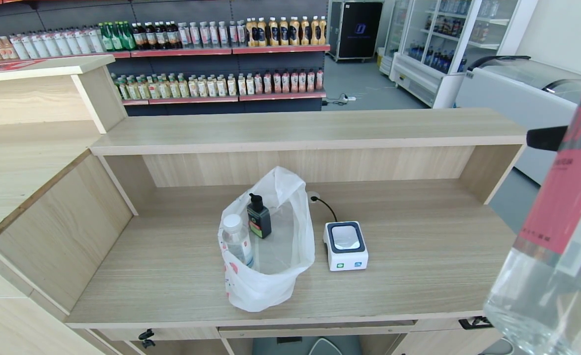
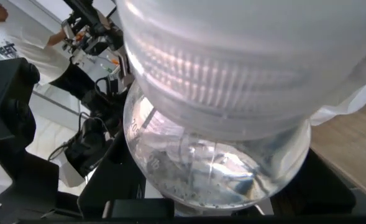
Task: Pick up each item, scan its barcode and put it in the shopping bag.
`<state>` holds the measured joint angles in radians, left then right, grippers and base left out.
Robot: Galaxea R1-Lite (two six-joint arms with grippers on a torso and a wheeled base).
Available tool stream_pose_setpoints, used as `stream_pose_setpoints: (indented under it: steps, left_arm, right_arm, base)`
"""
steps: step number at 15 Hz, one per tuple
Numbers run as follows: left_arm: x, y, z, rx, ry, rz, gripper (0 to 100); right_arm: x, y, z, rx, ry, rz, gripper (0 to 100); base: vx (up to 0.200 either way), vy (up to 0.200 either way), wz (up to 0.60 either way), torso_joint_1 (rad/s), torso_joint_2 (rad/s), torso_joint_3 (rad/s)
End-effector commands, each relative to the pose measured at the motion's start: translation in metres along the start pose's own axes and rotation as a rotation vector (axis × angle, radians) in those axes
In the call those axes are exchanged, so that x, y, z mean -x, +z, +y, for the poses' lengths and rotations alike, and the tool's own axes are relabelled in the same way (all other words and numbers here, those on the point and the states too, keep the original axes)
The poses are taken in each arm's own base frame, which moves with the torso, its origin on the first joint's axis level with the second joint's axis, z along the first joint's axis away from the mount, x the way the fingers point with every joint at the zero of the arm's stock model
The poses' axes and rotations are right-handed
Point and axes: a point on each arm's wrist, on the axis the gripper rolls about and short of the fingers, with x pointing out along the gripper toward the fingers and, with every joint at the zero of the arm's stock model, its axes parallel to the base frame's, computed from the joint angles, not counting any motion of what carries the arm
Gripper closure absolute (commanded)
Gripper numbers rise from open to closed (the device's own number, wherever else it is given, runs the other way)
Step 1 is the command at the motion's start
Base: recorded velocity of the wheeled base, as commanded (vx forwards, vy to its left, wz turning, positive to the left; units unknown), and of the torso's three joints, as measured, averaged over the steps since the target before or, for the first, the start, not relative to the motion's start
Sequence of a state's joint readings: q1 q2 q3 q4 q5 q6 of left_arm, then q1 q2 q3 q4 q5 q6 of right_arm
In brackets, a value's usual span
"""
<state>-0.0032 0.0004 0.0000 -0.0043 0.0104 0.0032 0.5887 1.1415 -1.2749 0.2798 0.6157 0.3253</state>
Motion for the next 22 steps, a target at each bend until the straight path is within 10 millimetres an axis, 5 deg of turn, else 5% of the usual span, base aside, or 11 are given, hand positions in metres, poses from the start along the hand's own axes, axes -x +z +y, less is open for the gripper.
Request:
stream_pose_setpoints:
  steps: [1,5,8,11,17,22]
  left_arm:
    - [0.0,0.0,0.0,0.0,0.0,-0.001,0]
    - [0.0,0.0,0.0,0.0,0.0,-0.001,0]
    - [0.0,0.0,0.0,0.0,0.0,-0.001,0]
    - [0.0,0.0,0.0,0.0,0.0,-0.001,0]
    - [0.0,0.0,0.0,0.0,0.0,-0.001,0]
    - [0.0,0.0,0.0,0.0,0.0,-0.001,0]
  right_arm:
    - [-0.001,0.0,-0.001,-0.001,0.001,0.002,100]
    - [0.004,-0.008,-0.025,0.134,-0.147,0.004,100]
    - [0.036,-0.053,-0.107,0.494,-0.621,0.184,100]
    - [0.062,-0.069,-0.151,0.671,-0.858,0.145,100]
    - [0.074,-0.062,-0.175,0.779,-0.963,0.084,100]
    - [0.062,-0.06,-0.207,0.927,-0.94,0.112,100]
  base:
    - [0.0,0.0,0.0,0.0,0.0,0.0]
    - [0.0,0.0,0.0,0.0,0.0,0.0]
    - [0.0,0.0,0.0,0.0,0.0,0.0]
    - [0.0,0.0,0.0,0.0,0.0,0.0]
    - [0.0,0.0,0.0,0.0,0.0,0.0]
    - [0.0,0.0,0.6,0.001,0.0,0.002]
